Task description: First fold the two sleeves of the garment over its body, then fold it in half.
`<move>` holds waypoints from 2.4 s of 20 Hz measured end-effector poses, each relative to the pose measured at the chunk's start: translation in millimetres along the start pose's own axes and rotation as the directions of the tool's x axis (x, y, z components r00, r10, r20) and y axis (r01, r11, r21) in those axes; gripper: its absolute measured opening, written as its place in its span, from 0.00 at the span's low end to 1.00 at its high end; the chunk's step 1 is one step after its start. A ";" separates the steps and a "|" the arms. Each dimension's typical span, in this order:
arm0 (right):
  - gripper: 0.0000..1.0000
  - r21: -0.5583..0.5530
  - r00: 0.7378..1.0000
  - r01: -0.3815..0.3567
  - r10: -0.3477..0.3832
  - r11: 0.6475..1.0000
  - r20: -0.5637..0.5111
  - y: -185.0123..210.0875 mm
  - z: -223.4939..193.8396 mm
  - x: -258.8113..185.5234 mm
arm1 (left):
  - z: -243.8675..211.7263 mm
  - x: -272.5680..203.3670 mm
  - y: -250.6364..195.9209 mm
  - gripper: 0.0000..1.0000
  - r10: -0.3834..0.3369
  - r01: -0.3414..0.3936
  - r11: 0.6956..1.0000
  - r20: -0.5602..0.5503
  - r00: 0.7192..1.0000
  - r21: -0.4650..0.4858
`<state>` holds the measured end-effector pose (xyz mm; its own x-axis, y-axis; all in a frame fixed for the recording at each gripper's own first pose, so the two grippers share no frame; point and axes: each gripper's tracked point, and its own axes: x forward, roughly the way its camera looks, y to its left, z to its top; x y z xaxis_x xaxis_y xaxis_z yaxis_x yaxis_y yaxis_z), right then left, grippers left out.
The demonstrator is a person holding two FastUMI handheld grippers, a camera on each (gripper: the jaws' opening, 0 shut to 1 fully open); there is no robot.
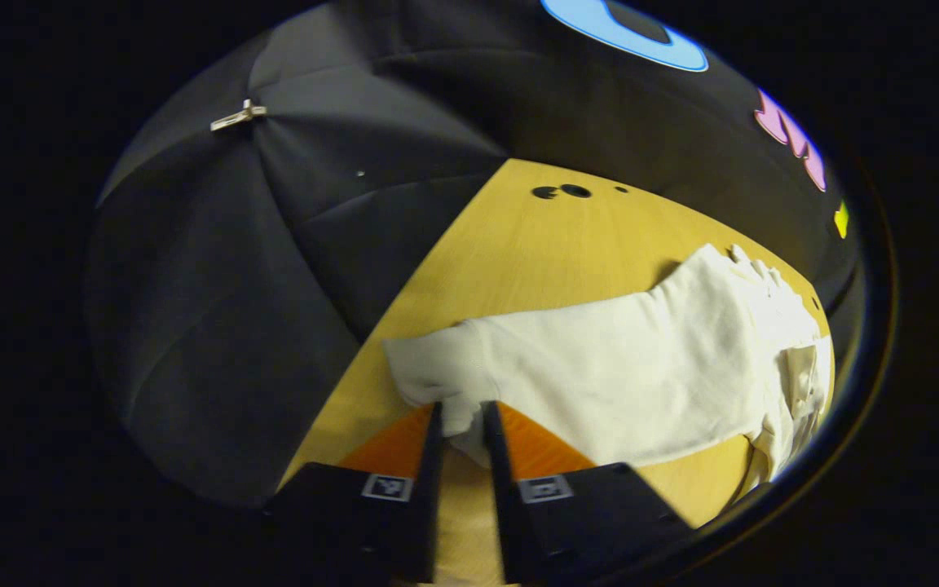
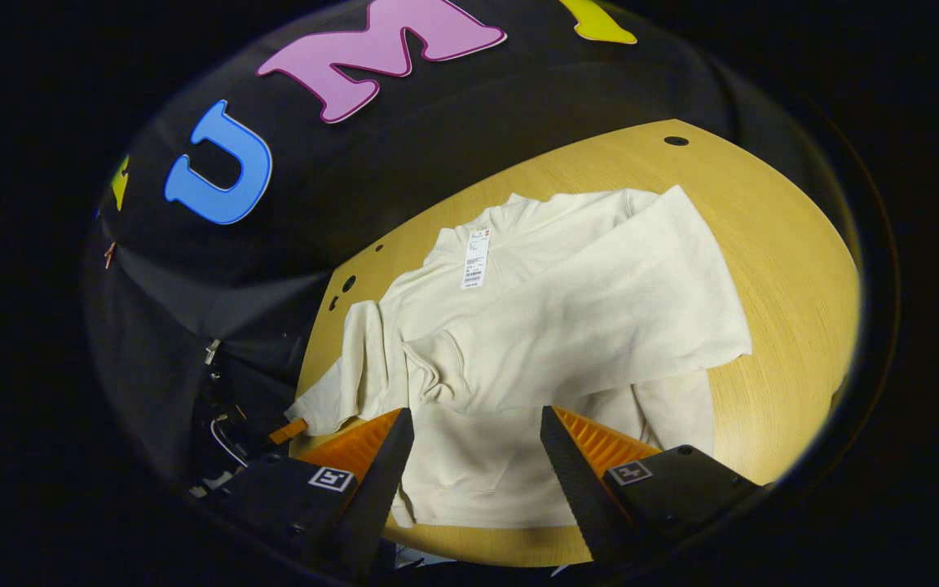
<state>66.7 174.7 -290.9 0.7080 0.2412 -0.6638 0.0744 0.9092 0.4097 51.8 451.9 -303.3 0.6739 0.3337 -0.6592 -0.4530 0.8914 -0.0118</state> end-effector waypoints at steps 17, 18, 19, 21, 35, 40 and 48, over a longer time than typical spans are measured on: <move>0.96 0.043 1.000 -0.012 0.013 0.999 -0.008 -68.4 7.3 -42.7 | 80.2 -115.0 -162.1 0.02 -0.191 0.166 0.978 0.228 0.955 0.127; 0.96 0.048 1.000 -0.009 0.010 0.999 -0.009 -73.8 9.1 -43.0 | 80.5 -122.3 -181.5 0.07 -0.217 0.186 0.971 0.230 0.949 0.148; 0.96 0.057 1.000 -0.008 0.009 0.998 -0.010 -78.8 9.8 -46.0 | 80.3 -127.7 -203.2 0.06 -0.247 0.212 0.963 0.224 0.943 0.168; 0.96 0.076 1.000 -0.007 0.008 0.997 -0.009 -89.5 13.2 -48.1 | 77.5 -139.2 -247.7 0.07 -0.300 0.258 0.944 0.210 0.930 0.205; 0.96 0.114 0.998 0.013 -0.005 0.993 -0.063 -140.1 9.0 -62.7 | 5.5 -128.7 -464.7 0.07 -0.485 0.429 0.799 0.031 0.874 0.422; 0.96 0.094 0.996 0.015 -0.007 0.995 -0.086 -149.5 8.9 -61.7 | -31.2 -108.2 -500.4 0.02 -0.484 0.436 0.768 -0.020 0.875 0.470; 0.96 0.063 0.992 0.014 -0.006 0.998 -0.126 -148.3 0.2 -55.5 | -54.7 -102.4 -498.3 0.98 -0.498 0.467 0.765 -0.052 0.865 0.442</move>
<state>16.5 26.4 -314.7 0.6137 0.2769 -0.7394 0.1280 0.8892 0.4392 176.7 -43.2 -271.1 0.7787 -0.1714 -0.6035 0.2263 0.9739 0.0154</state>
